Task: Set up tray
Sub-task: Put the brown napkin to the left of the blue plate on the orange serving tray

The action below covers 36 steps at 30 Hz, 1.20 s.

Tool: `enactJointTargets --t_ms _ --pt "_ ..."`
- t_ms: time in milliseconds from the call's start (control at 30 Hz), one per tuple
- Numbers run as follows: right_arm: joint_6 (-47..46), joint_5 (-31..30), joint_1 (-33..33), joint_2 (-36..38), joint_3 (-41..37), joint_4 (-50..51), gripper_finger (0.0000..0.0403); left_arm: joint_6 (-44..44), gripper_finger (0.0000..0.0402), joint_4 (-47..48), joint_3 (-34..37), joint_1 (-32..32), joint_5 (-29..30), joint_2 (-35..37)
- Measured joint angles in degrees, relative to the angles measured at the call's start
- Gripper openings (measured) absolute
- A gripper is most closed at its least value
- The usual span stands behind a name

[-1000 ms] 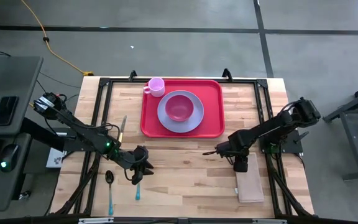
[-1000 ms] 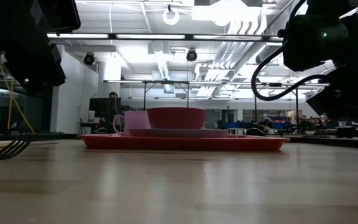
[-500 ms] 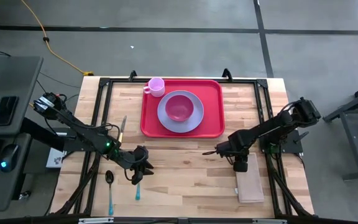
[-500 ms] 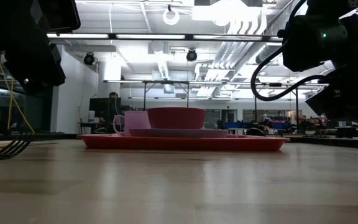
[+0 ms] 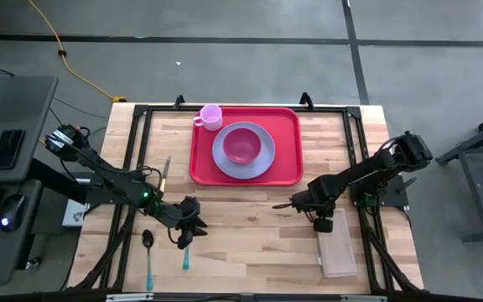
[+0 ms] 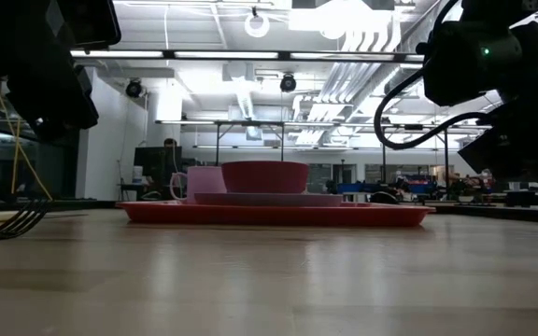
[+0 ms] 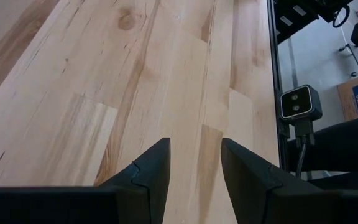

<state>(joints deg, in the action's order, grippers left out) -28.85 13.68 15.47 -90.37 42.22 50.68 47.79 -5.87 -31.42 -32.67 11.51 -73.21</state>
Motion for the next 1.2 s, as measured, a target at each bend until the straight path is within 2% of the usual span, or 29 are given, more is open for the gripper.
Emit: enactJointTargets --t_ms 733,1200 --pt "-2.17 0.17 -3.46 0.08 0.04 -0.66 0.0000 -0.02 0.0172 0.12 0.00 0.00 0.17 0.00" --pt "-4.80 -4.20 -3.47 7.92 0.02 -2.04 0.0000 -0.02 0.0172 0.60 0.00 0.02 0.15 0.00"
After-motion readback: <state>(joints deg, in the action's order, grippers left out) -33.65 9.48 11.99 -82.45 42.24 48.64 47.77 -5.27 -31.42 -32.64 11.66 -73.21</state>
